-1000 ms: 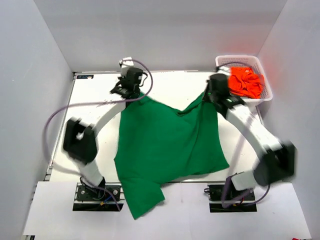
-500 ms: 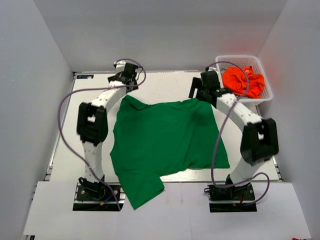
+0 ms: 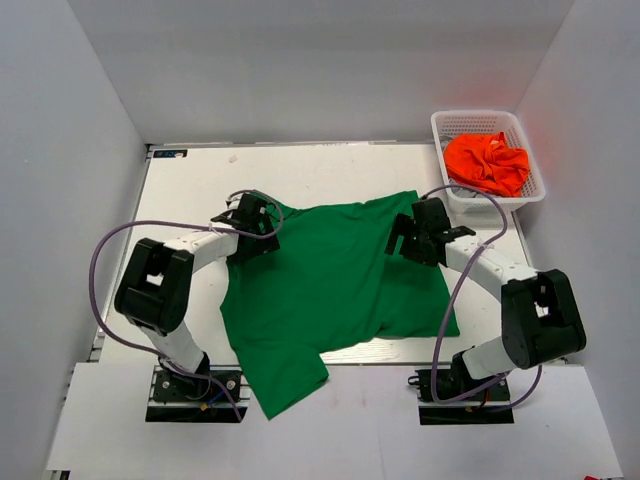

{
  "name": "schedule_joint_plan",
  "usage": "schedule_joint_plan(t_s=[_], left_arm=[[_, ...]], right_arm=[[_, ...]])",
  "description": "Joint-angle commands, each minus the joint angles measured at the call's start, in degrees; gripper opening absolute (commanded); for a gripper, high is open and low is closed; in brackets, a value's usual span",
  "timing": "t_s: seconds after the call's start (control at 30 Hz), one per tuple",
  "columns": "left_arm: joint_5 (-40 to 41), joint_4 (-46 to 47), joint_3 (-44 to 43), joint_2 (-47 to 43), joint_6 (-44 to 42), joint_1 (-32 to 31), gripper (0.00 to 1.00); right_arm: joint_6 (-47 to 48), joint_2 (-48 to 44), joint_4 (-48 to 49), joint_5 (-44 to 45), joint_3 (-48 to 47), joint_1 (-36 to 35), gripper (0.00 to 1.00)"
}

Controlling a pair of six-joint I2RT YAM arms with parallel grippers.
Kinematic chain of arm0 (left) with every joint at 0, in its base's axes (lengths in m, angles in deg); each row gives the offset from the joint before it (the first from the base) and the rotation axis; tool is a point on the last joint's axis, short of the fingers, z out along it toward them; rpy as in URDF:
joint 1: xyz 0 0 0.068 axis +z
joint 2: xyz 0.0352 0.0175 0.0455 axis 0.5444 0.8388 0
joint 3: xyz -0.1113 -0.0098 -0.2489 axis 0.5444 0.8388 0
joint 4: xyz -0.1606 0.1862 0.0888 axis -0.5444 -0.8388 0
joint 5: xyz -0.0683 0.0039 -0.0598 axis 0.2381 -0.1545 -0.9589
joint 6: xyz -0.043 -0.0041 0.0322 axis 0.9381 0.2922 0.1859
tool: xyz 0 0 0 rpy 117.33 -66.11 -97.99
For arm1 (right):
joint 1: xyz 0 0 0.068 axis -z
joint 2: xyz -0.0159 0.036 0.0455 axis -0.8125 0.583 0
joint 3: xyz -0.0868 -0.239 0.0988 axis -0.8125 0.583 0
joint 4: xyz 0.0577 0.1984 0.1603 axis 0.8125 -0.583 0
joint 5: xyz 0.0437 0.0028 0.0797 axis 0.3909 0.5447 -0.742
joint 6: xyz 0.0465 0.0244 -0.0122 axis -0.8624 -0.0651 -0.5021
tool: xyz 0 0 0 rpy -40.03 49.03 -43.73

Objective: Fold and stack the t-shirts
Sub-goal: Flatten out the tshirt

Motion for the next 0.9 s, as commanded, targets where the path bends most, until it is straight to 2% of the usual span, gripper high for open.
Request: schedule_joint_plan(t_s=[0.0, 0.17, 0.3, 0.43, 0.53, 0.67, 0.73, 0.87], left_arm=[[-1.2, 4.2, -2.3, 2.1, 1.8, 0.0, 1.00], [-0.9, 5.7, -2.8, 7.0, 2.3, 0.6, 1.00], [-2.9, 6.8, -6.8, 10.9, 0.8, 0.6, 1.00], [-3.4, 0.6, -13.1, 13.3, 0.3, 0.1, 1.00], [-2.1, -0.6, -12.2, 6.8, 0.3, 0.1, 1.00], [0.1, 0.9, -5.2, -6.0, 1.7, 1.4, 1.00], [5.6, 0.9, -3.5, -11.4, 2.9, 1.4, 1.00], [8.2, 0.9, -2.8, -11.5, 3.6, 2.7, 1.00]], right_arm=[[-1.8, 0.5, 4.7, -3.9, 1.0, 0.2, 0.90], [-2.5, 6.2, 4.5, -3.9, 0.6, 0.8, 0.90], [-2.9, 9.2, 3.6, -1.6, -0.9, 1.6, 0.90], [-2.5, 10.9, 0.3, 3.2, -3.9, 2.6, 0.90], [-2.0, 10.4, 0.5, 4.3, -4.5, 3.3, 0.90], [-0.5, 10.7, 0.9, 5.0, -5.3, 4.2, 0.90], [0.1, 11.0, 1.0, 5.0, -6.0, 4.4, 0.90], [1.1, 11.7, 1.0, 4.3, -6.8, 4.7, 0.90]])
